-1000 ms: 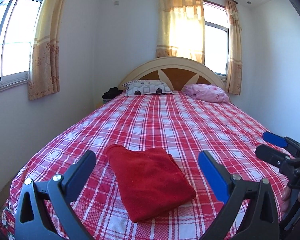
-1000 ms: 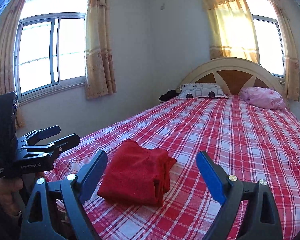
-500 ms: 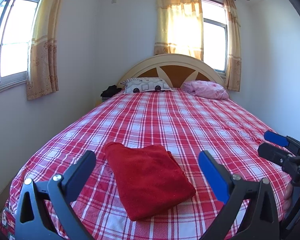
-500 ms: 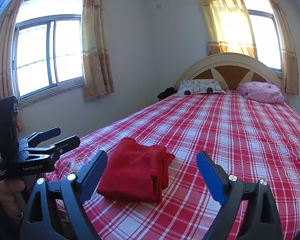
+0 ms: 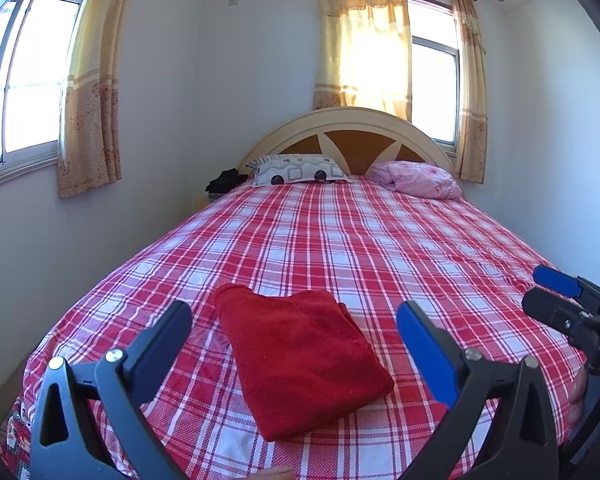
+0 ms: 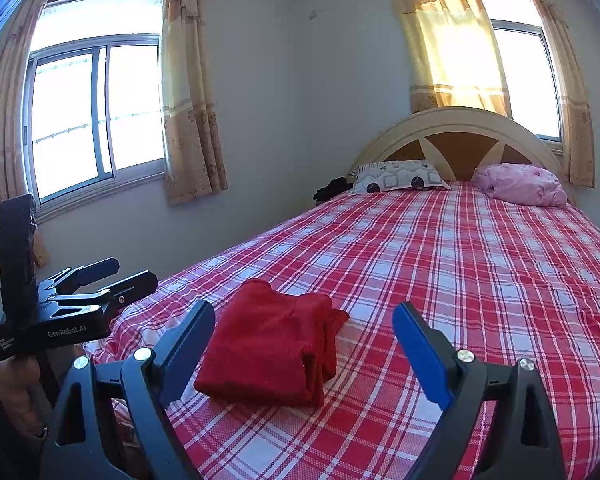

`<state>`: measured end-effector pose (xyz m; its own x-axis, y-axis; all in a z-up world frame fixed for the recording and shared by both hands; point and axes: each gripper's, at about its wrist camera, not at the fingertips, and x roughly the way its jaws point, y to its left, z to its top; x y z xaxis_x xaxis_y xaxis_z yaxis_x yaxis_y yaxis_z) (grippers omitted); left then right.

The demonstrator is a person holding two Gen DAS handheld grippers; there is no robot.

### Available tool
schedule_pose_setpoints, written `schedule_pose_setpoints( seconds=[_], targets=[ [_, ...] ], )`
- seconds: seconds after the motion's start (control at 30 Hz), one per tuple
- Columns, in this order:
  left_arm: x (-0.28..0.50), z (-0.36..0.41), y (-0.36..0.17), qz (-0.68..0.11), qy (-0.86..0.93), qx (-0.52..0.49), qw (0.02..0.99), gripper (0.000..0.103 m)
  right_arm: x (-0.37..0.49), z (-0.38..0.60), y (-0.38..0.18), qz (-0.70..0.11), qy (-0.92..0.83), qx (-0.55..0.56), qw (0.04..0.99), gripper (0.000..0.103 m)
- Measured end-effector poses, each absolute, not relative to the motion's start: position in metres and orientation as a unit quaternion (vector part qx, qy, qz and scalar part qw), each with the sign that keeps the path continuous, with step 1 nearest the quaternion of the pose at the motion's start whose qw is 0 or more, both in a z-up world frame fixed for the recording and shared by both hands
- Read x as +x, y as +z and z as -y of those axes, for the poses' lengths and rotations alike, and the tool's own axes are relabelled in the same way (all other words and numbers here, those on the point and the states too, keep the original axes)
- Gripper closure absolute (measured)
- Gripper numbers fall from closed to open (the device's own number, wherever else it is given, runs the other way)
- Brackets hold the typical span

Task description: Fold small clothes

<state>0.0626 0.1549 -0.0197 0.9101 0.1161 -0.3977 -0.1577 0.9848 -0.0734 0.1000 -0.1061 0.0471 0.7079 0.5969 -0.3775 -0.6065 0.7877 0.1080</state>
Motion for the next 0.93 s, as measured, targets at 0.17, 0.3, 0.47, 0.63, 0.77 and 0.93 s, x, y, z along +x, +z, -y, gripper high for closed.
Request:
schedule_pose_setpoints(
  seconds=[0.17, 0.3, 0.47, 0.63, 0.77, 0.93],
  targets=[
    [0.066, -0.152, -0.022, -0.204, 0.072, -0.042, 0.975, 0.000, 0.101, 0.104, 0.047, -0.202, 0.327, -0.013, 0.923, 0.012],
    [0.067, -0.153, -0.023, -0.206, 0.076, -0.044, 0.975, 0.000, 0.101, 0.104, 0.047, -0.202, 0.327, -0.013, 0.923, 0.012],
    [0.067, -0.158, -0.024, -0.206, 0.072, -0.055, 0.974, 0.000, 0.102, 0.104, 0.045, -0.206, 0.327, -0.011, 0.922, 0.012],
    [0.070, -0.160, -0.027, -0.211, 0.073, -0.060, 0.973, 0.000, 0.103, 0.102, 0.041, -0.212, 0.330, -0.014, 0.920, 0.012],
    [0.069, -0.158, -0.029, -0.208, 0.073, -0.056, 0.974, 0.000, 0.104, 0.100, 0.039, -0.216, 0.332, -0.016, 0.918, 0.012],
    [0.070, -0.155, -0.032, -0.210, 0.074, -0.047, 0.974, 0.000, 0.104, 0.100, 0.036, -0.221, 0.333, -0.016, 0.917, 0.012]
  ],
)
